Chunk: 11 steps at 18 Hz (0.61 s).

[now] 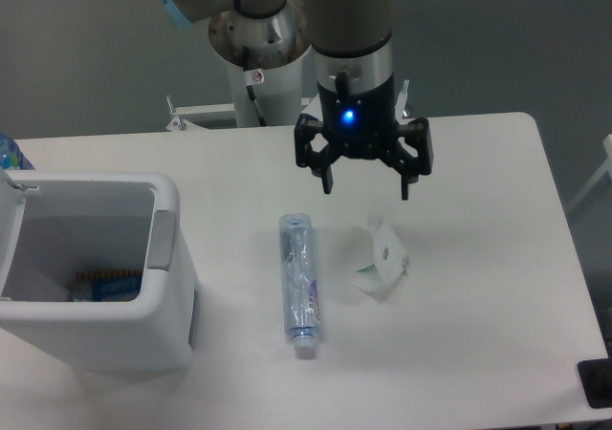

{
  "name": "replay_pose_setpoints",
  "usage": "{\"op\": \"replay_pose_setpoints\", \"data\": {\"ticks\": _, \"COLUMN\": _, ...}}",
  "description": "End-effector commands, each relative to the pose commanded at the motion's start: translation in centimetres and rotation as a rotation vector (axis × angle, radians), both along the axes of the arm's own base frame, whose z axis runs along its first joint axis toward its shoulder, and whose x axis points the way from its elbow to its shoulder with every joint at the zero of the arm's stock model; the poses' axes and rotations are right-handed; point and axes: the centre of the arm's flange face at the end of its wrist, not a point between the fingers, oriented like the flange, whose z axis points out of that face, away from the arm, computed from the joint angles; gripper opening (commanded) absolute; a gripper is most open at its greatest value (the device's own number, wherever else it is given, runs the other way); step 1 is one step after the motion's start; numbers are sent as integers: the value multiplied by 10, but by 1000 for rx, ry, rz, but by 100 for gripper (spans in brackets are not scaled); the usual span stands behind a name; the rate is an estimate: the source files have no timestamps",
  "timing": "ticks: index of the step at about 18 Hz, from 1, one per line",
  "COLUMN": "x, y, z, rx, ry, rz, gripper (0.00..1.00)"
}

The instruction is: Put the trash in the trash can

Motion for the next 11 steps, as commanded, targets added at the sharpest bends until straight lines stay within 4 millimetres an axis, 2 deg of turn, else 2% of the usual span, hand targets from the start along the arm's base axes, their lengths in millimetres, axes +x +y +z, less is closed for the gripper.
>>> {"op": "replay_pose_setpoints", "data": {"ticks": 6, "x": 1, "y": 2, "z": 2, "rx": 21, "ry": -3, "rz": 9, "gripper": 100}}
{"op": "replay_pose_setpoints", "data": {"ticks": 11, "x": -2, "y": 5, "z": -6, "rx": 13, "ry": -14, "rz": 9, "gripper": 100}}
